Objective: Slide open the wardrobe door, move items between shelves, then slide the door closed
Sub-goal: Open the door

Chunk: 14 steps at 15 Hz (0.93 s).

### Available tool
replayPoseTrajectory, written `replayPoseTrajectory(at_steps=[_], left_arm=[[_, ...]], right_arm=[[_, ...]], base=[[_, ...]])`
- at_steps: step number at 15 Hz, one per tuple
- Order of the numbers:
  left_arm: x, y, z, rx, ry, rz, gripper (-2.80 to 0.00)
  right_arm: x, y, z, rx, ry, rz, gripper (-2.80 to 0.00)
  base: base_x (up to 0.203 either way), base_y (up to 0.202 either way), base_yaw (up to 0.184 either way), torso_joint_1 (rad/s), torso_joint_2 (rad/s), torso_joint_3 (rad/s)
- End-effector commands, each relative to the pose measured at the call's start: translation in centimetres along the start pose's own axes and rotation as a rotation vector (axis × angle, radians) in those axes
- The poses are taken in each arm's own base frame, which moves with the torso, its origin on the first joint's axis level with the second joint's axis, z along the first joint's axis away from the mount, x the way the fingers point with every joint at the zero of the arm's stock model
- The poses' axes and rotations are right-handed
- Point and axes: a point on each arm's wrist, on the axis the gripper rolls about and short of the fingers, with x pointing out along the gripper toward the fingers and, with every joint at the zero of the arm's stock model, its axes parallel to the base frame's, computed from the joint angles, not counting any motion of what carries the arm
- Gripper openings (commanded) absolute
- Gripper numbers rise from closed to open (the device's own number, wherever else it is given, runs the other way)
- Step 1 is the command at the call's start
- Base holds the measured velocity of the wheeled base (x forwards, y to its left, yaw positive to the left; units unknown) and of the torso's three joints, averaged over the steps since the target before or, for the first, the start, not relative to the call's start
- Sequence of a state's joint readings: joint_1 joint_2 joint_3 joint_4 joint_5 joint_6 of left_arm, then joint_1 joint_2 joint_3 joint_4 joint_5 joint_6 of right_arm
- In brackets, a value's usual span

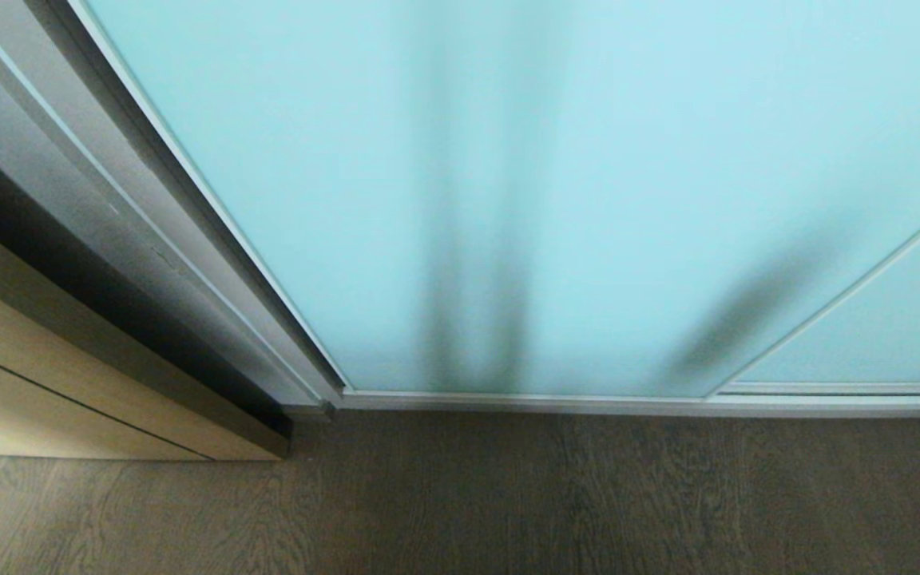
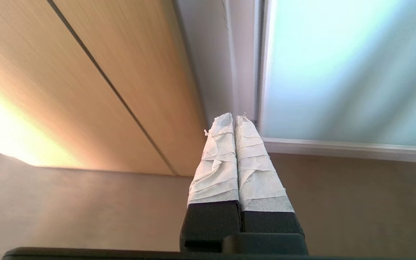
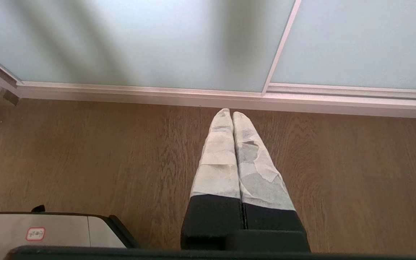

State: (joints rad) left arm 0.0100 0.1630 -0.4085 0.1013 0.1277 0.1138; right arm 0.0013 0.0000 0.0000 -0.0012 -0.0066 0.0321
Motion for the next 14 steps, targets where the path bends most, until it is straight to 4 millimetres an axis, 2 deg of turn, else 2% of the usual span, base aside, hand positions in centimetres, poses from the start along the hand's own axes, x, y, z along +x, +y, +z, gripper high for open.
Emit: replayPoseTrajectory(at_steps=[1, 4, 6, 8, 10, 14], left_arm=[[2.9, 0.0, 2.9, 0.039, 0.088, -0.002, -2.8], [8.1, -0.2, 6.8, 0.117, 0.187, -0.014, -2.8], [11.7, -0.5, 8.1, 0.149, 0.249, -0.026, -2.8], [15.0, -1.0, 8.0, 0.168, 0.32, -0.036, -2.8], [17.2, -1.2, 8.4, 0.173, 0.339, -0.041, -2.8], [19.7, -1.6, 8.1, 0.132, 0.329, -0.066, -2.8]], right_arm=[[0.0, 0.0, 0.0, 0.0, 0.0, 0.0, -2.8], [0.0, 0.0, 0.0, 0.0, 0.0, 0.001, -2.8], [0.0, 0.0, 0.0, 0.0, 0.001, 0.001, -2.8], [0.0, 0.0, 0.0, 0.0, 0.0, 0.0, -2.8], [0.0, 0.0, 0.0, 0.0, 0.001, -0.001, -2.8], [0.0, 0.0, 0.0, 0.0, 0.0, -0.001, -2.8]], base=[[0.0, 0.0, 0.0, 0.0, 0.0, 0.0], [0.0, 0.0, 0.0, 0.0, 0.0, 0.0], [0.0, 0.0, 0.0, 0.0, 0.0, 0.0], [0.0, 0.0, 0.0, 0.0, 0.0, 0.0], [0.0, 0.0, 0.0, 0.0, 0.0, 0.0], [0.0, 0.0, 0.0, 0.0, 0.0, 0.0]])
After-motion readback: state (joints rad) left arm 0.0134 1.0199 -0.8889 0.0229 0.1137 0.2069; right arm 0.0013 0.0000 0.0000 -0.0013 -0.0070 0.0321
